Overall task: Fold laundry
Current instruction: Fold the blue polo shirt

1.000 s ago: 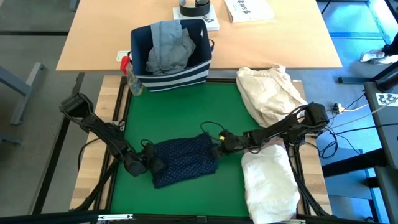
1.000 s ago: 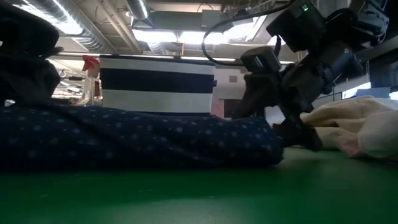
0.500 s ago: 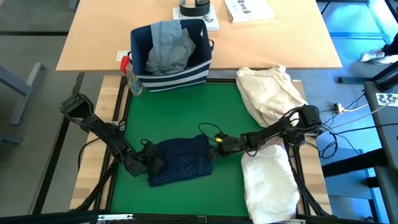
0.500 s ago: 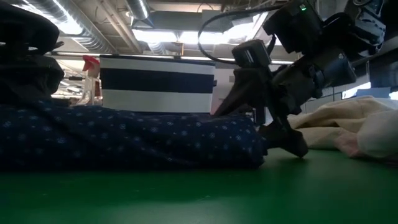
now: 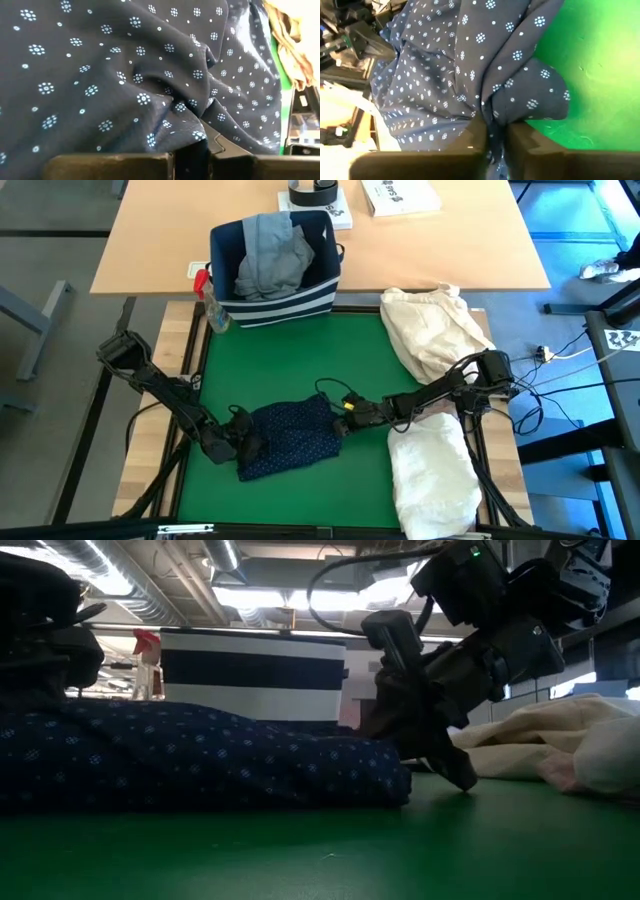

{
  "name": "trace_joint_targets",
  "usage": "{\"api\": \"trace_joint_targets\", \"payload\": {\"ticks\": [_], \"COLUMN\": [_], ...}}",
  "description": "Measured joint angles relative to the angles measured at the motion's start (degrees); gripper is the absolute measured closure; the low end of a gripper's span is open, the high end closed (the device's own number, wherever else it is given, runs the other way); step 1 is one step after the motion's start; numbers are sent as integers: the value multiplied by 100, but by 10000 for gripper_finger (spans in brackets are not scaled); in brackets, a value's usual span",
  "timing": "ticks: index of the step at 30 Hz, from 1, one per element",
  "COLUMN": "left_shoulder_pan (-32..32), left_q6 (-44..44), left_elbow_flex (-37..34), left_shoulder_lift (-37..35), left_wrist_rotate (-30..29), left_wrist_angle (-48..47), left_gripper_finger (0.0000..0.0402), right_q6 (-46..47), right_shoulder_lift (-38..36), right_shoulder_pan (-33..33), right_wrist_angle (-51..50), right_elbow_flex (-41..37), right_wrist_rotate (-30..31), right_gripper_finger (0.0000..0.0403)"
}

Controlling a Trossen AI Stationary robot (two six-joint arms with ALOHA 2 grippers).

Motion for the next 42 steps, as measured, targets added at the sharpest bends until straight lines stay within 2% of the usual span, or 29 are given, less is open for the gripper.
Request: {"api": "trace_joint_targets", "payload": {"ticks": [2, 6, 9, 13, 18, 25, 31, 36, 42], "left_shoulder_pan": [1, 1, 18, 177, 420, 800, 1173, 1461, 1756], "left_q6": [82, 111, 229, 503, 946, 1590, 2393, 2908, 3583], "left_elbow_flex": [0, 0, -23, -28, -23, -10, 150, 282, 645], "left_shoulder_lift": [-2, -55, -217, -517, -838, -1328, -1763, -2057, -2455], "left_wrist_rotate": [66, 196, 347, 633, 976, 1553, 1984, 2752, 3253], "left_wrist_angle": [-8, -4, -87, -156, -169, -164, -176, -294, -542], "left_gripper_finger": [384, 384, 384, 384, 385, 385, 385, 385, 385], "right_q6": [-109, -133, -140, -68, -48, -186, -90, 187, 285], "right_shoulder_lift": [0, -43, -171, -463, -826, -999, -999, -1005, -1005], "right_shoulder_pan": [2, 2, 57, 235, 546, 868, 1145, 1213, 1211], "right_wrist_angle": [-4, -33, -88, -161, -715, -2288, -3676, -4127, -4374], "right_elbow_flex": [-2, -5, -13, -11, 43, 916, 1786, 2227, 2732], "right_wrist_rotate": [0, -3, -10, 225, 636, 860, 1342, 1508, 1667], "right_gripper_finger": [386, 376, 388, 388, 388, 388, 388, 388, 388]}}
